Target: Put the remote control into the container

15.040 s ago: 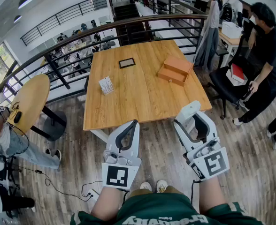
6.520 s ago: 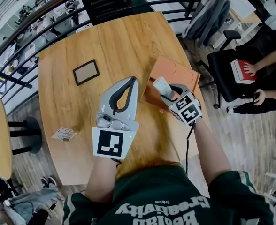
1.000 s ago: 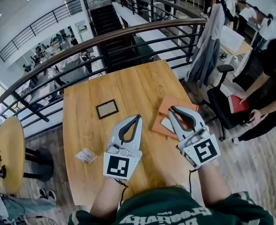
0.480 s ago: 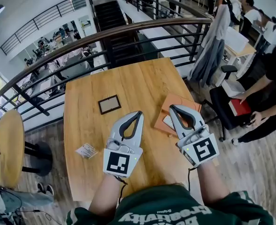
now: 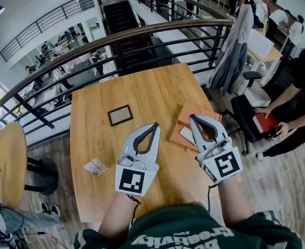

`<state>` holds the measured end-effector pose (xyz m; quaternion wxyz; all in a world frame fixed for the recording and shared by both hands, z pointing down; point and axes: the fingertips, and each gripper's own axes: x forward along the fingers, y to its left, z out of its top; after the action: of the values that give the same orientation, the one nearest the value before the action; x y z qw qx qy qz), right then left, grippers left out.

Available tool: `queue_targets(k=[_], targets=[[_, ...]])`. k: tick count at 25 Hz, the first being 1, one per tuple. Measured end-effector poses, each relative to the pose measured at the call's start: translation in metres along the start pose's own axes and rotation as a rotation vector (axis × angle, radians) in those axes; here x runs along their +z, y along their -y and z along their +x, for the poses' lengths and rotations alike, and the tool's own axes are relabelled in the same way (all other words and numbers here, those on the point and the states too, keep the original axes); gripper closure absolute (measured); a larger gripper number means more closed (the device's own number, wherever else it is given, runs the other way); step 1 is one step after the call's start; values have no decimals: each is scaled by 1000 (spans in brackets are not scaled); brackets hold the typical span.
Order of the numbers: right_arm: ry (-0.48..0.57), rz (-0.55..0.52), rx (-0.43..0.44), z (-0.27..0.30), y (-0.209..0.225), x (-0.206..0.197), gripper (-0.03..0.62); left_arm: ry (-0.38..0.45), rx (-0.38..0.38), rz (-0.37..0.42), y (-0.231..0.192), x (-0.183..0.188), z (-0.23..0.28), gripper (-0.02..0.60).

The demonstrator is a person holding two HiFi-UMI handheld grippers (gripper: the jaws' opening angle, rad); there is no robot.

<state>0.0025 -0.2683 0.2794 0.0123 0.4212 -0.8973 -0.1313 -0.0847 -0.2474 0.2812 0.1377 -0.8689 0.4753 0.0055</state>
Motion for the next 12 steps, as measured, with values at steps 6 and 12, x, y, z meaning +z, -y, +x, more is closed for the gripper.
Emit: queue_targets(k=[6, 12], targets=[[-4, 7, 0, 1, 2, 1, 576, 1, 3, -3, 0, 4, 2, 581], [-8, 27, -11, 2, 7, -2, 576, 7, -5, 3, 1, 6, 5, 581]])
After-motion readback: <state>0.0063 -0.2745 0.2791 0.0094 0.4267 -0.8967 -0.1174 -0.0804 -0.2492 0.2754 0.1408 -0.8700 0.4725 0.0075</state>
